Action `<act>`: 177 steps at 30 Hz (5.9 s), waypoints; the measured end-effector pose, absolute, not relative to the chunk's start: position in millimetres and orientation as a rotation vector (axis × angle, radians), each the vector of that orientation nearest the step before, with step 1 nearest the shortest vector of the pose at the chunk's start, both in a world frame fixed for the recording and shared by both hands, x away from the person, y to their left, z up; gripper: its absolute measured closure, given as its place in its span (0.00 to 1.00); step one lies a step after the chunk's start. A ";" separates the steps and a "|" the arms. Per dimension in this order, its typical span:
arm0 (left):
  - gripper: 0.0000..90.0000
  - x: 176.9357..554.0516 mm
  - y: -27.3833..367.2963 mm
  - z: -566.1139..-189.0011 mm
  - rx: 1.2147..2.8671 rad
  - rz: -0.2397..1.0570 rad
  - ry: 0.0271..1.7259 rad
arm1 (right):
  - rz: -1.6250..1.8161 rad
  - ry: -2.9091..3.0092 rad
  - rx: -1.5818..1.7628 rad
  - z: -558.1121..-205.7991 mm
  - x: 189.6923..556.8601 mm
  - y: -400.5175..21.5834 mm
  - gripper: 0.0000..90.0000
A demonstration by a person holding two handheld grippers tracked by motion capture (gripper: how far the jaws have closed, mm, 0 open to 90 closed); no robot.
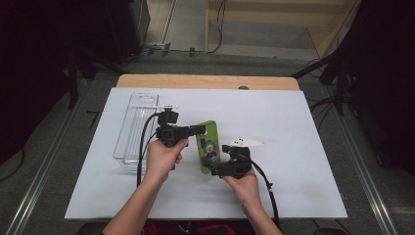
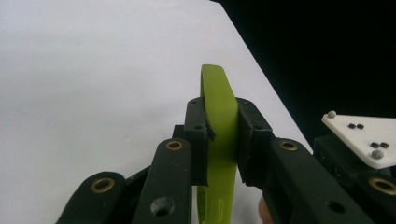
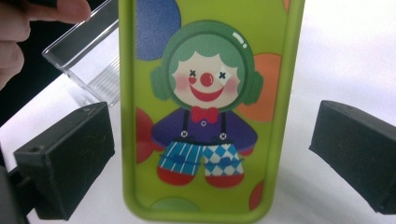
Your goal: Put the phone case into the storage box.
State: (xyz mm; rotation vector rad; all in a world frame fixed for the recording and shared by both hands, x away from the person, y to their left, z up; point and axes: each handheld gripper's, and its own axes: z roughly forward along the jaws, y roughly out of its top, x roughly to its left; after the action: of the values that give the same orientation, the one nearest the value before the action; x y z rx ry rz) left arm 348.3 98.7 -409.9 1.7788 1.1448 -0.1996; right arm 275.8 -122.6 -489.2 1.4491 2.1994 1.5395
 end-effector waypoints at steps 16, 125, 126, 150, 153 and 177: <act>0.86 343.3 102.5 -405.0 1.831 -0.080 0.966 | 1.495 2.334 1.324 -470.3 283.9 -131.4 0.00; 0.79 334.8 100.9 -403.2 1.940 -0.360 0.431 | 1.726 2.713 0.774 -407.4 306.8 -186.7 0.83; 0.77 334.6 100.6 -402.9 1.939 -0.365 0.436 | 1.730 2.716 0.779 -407.2 306.7 -186.6 0.83; 0.30 336.3 104.9 -399.1 1.913 -0.272 0.533 | 1.654 2.690 0.937 -403.1 305.3 -190.9 0.83; 0.30 334.7 104.7 -398.0 1.922 -0.250 0.536 | 1.658 2.663 0.978 -401.3 305.5 -193.4 0.83; 0.26 325.6 101.6 -391.8 1.937 -0.073 0.655 | 1.529 2.486 1.218 -393.0 300.9 -198.7 0.83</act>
State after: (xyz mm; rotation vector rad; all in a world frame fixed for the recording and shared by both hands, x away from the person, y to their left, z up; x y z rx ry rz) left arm 325.6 101.6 -391.8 1.9372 0.6550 -0.0727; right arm 300.9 -198.7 -393.0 1.2184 2.4865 1.5291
